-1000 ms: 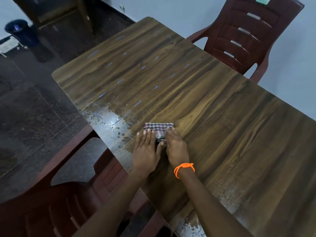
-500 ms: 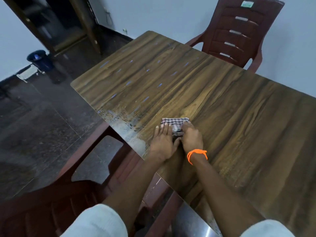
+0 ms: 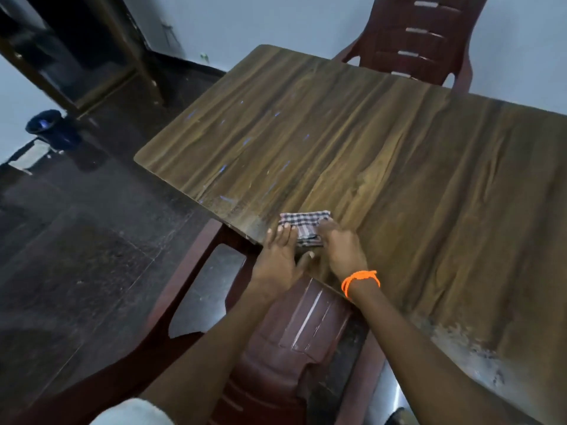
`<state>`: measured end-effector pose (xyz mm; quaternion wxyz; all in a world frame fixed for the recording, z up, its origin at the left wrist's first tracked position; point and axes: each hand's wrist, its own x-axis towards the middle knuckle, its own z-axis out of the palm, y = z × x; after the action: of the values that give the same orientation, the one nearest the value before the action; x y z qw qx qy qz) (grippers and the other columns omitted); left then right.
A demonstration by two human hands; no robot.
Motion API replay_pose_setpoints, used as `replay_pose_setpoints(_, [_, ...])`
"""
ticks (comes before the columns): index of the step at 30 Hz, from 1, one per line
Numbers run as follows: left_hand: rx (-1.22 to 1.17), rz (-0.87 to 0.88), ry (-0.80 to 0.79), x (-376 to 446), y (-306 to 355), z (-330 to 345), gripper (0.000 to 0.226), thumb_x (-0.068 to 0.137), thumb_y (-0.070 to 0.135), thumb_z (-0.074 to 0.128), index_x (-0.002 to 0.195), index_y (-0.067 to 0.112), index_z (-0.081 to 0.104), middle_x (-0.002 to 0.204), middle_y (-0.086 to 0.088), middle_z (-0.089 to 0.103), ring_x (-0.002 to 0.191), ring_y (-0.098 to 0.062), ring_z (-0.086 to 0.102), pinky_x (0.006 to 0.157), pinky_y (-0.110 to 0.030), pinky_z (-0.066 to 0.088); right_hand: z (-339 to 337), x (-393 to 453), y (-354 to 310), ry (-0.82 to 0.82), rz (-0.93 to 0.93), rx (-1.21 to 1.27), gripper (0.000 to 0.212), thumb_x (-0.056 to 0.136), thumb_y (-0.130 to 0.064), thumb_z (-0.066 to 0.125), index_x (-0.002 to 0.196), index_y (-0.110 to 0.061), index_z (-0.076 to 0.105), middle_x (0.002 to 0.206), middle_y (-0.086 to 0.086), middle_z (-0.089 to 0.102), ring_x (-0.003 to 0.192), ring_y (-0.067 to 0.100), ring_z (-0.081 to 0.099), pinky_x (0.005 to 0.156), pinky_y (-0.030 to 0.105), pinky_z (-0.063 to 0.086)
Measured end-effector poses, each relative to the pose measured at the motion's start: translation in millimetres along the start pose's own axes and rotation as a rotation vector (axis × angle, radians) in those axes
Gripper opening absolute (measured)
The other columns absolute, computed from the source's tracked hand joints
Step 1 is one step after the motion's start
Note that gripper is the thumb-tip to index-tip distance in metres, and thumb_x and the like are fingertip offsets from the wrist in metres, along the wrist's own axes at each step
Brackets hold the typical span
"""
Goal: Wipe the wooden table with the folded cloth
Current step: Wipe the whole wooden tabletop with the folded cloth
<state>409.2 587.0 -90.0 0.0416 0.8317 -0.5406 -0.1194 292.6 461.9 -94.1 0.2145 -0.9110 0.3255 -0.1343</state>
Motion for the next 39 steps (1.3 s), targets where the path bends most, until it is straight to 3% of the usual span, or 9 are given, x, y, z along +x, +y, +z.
replay_pose_setpoints(3, [0.04,0.08,-0.042,-29.1,1.7,5.8,0.081,0.103,0.06,0.027,0.157,0.0,0.026,0.163,-0.02,0.03,0.156,-0.031,0.016,0.128,-0.045,0.0,5.5,-42.6,-6.5,0.061,-0.03,0.024,0.032,0.073,-0.001,0.068,0.101,-0.015,0.063,0.114,0.007,0.066,0.111,0.026,0.062,0.077,0.034,0.055])
replay_pose_setpoints(6, [0.005,0.178,-0.063,-45.5,13.4,10.2,0.09,0.096,0.064,0.013,0.157,-0.001,0.025,0.163,-0.021,0.029,0.156,-0.031,0.014,0.128,-0.044,-0.001,1.5,-75.0,3.0,0.103,0.025,-0.034,0.049,0.066,0.004,0.076,0.112,-0.013,0.067,0.123,0.006,0.065,0.118,0.022,0.058,0.088,0.033,0.052])
replay_pose_setpoints(9, [-0.012,0.253,-0.078,-41.4,25.0,12.4,0.083,0.101,0.06,0.025,0.157,-0.002,0.025,0.163,-0.022,0.029,0.156,-0.032,0.014,0.128,-0.045,0.0,-8.7,-90.9,11.5,0.088,0.136,-0.061,0.054,0.066,0.003,0.074,0.116,-0.014,0.067,0.129,0.006,0.062,0.121,0.021,0.057,0.094,0.033,0.048])
replay_pose_setpoints(15, [0.028,0.235,-0.075,12.4,20.4,-4.3,0.079,0.104,0.055,0.033,0.158,-0.002,0.02,0.165,-0.021,0.026,0.156,-0.029,0.015,0.128,-0.042,-0.001,-14.9,-40.9,-11.8,0.132,0.305,-0.002,0.037,0.078,0.004,0.057,0.112,-0.007,0.066,0.129,0.013,0.06,0.115,0.029,0.06,0.089,0.04,0.052])
replay_pose_setpoints(20, [0.11,0.175,-0.092,8.6,-27.9,-11.2,0.077,0.105,0.053,0.034,0.158,-0.001,0.021,0.165,-0.02,0.026,0.156,-0.029,0.016,0.127,-0.042,0.0,7.9,-18.9,-56.0,0.089,0.257,-0.03,0.027,0.08,0.001,0.055,0.104,-0.006,0.064,0.122,0.011,0.061,0.111,0.029,0.059,0.073,0.039,0.052])
replay_pose_setpoints(24, [-0.042,0.166,-0.077,-33.4,-50.6,-9.1,0.078,0.103,0.058,0.036,0.156,0.001,0.029,0.163,-0.019,0.03,0.156,-0.028,0.017,0.128,-0.042,0.0,21.8,-45.2,-77.1,0.09,0.186,-0.031,0.03,0.072,0.005,0.061,0.098,-0.007,0.063,0.113,0.008,0.062,0.107,0.029,0.061,0.065,0.035,0.053])
replay_pose_setpoints(30, [0.003,0.2,-0.112,-52.8,-31.1,-2.8,0.088,0.101,0.068,0.017,0.159,0.001,0.022,0.166,-0.018,0.024,0.158,-0.024,0.008,0.128,-0.041,-0.005,23.8,-72.6,-54.7,0.129,0.296,0.149,0.039,0.08,0.006,0.059,0.114,-0.01,0.068,0.131,0.009,0.06,0.122,0.02,0.055,0.103,0.03,0.044])
replay_pose_setpoints(34, [-0.008,0.239,-0.097,-17.3,-30.0,-7.7,0.082,0.104,0.061,0.024,0.157,-0.001,0.024,0.164,-0.02,0.027,0.157,-0.027,0.013,0.128,-0.043,-0.003,21.8,-46.3,-53.6,0.231,0.38,0.127,0.04,0.07,0.007,0.061,0.105,-0.008,0.072,0.124,0.013,0.064,0.113,0.024,0.061,0.096,0.033,0.047])
replay_pose_setpoints(39, [-0.001,0.276,-0.077,25.1,-69.4,-26.9,0.073,0.105,0.056,0.027,0.155,0.002,0.033,0.162,-0.017,0.034,0.155,-0.027,0.021,0.127,-0.042,0.003,31.9,-0.9,-87.5,0.291,0.466,0.074,0.024,0.078,0.002,0.061,0.097,-0.005,0.073,0.117,0.014,0.067,0.106,0.03,0.064,0.087,0.039,0.053])
